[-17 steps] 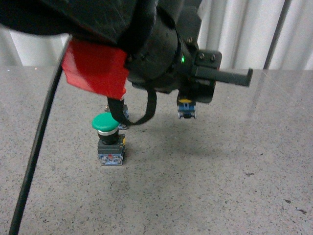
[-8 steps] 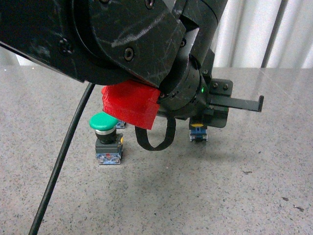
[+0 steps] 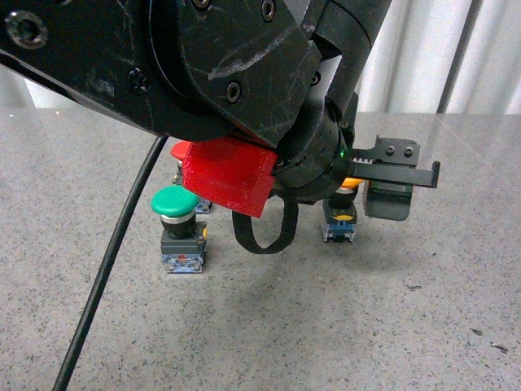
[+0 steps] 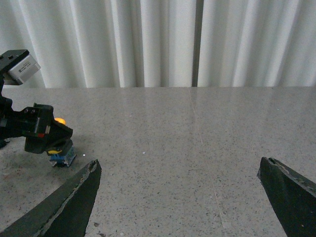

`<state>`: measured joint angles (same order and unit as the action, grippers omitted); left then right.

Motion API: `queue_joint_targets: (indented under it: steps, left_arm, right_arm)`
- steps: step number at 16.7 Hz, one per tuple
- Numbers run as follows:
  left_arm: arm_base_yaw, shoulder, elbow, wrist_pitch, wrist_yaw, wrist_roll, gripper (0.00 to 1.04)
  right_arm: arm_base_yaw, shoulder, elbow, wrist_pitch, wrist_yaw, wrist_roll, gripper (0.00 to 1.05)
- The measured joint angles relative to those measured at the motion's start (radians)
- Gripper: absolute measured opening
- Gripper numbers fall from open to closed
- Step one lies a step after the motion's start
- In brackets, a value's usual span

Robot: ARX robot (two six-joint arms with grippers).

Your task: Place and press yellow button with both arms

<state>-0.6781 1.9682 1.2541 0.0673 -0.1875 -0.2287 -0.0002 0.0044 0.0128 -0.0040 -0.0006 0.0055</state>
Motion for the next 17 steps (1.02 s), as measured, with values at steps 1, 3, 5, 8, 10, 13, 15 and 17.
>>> queue_joint_targets:
  steps: [1,3,5,8,10,13,15,17]
  left_arm:
    - [0.000,0.000,0.005,0.008,0.000,0.000,0.93]
    - [0.008,-0.013,0.008,0.024,0.000,0.003,0.99]
    - [0.057,-0.146,0.008,0.077,-0.014,0.074,0.98]
    - [0.186,-0.430,-0.101,0.204,-0.082,0.249,0.98]
    - [0.266,-0.595,-0.212,0.260,-0.098,0.358,0.98]
    - [0.378,-0.898,-0.385,0.157,-0.088,0.404,0.90]
    - [0.454,-1.085,-0.548,0.127,-0.037,0.321,0.74]
    - [0.502,-1.205,-0.692,0.167,-0.009,0.269,0.58]
  right_arm:
    - [0.000,0.000,0.000,0.000,0.000,0.000,0.98]
    - [0.000,0.000,0.000,0.000,0.000,0.000,0.98]
    - [0.000,0.000,0.000,0.000,0.000,0.000,0.98]
    - [0.000,0.000,0.000,0.000,0.000,0.000,0.98]
    - [0.000,0.000,0.000,0.000,0.000,0.000,0.98]
    - [0.000,0.000,0.000,0.000,0.000,0.000,0.98]
    - [0.000,0.000,0.000,0.000,0.000,0.000,0.98]
    - [0.000,0.000,0.000,0.000,0.000,0.000,0.98]
